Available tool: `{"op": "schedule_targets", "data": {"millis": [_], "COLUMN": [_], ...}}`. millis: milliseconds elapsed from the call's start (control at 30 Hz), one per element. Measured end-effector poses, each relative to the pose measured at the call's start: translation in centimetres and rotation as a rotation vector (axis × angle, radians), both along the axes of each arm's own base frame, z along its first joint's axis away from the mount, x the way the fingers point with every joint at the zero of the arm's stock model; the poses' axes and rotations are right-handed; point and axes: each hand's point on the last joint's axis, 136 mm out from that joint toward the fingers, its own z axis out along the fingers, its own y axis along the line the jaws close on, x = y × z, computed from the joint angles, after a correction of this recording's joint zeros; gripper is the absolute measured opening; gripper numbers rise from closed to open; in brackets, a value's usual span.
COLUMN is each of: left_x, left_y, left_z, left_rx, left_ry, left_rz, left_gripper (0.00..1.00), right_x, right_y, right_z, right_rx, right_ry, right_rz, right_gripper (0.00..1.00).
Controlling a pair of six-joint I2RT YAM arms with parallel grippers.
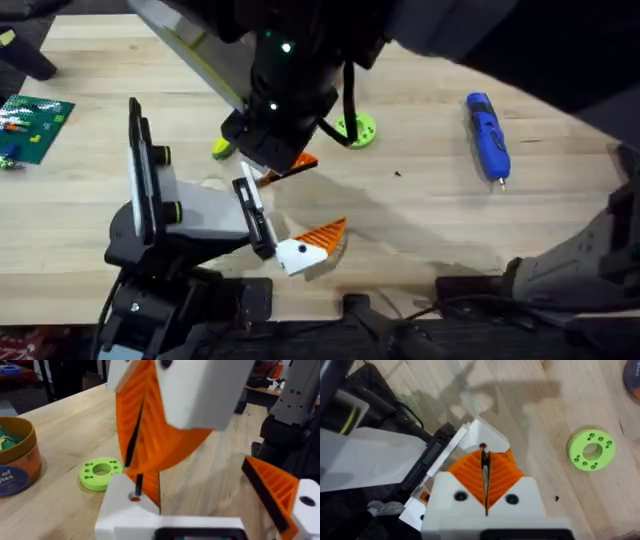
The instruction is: Pick up the gripper from the table and insert it into the empty holder that is missing its gripper. Then pick up a screw, insert it into the mounting hole, and use the screwdriver to tighten it. Finally, clean up the table by picking up the vegetable and placing it into the bucket.
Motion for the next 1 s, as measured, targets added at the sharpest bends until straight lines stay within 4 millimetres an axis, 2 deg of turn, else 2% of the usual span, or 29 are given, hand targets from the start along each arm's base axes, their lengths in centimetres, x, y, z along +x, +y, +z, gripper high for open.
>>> {"op": "schedule_targets", "data": {"millis": [167,367,667,800,933,1000], "left_x": [0.0,0.0,0.0,0.0,0.0,0.0], "left_y": [0.0,0.0,0.0,0.0,0.0,0.0], "left_z": [0.0,0.0,0.0,0.0,0.0,0.0], "left_rx": [0.0,-0.002,-0.004,-0.004,-0.004,-0.005], "left_ry": [0.0,0.009,0.012,0.011,0.012,0.015], "left_rz": [0.0,0.0,0.0,0.0,0.001,0.002], "left_gripper": [0.986,0.986,0.986,0.986,0.986,0.986], "right_x": [0.0,0.2,0.3,0.3,0.8,1.2], "right_y": [-0.1,0.4,0.5,0.5,0.1,-0.2], "right_z": [-0.2,-1.8,-1.9,-1.9,-1.9,-1.9], "right_rx": [-0.009,-0.042,-0.04,-0.04,-0.056,-0.063], "right_ry": [0.006,0.024,0.023,0.024,0.007,-0.001], "right_rz": [0.0,0.0,0.0,-0.003,-0.018,-0.03], "right_gripper": [0.006,0.006,0.015,0.294,0.759,0.887]}}
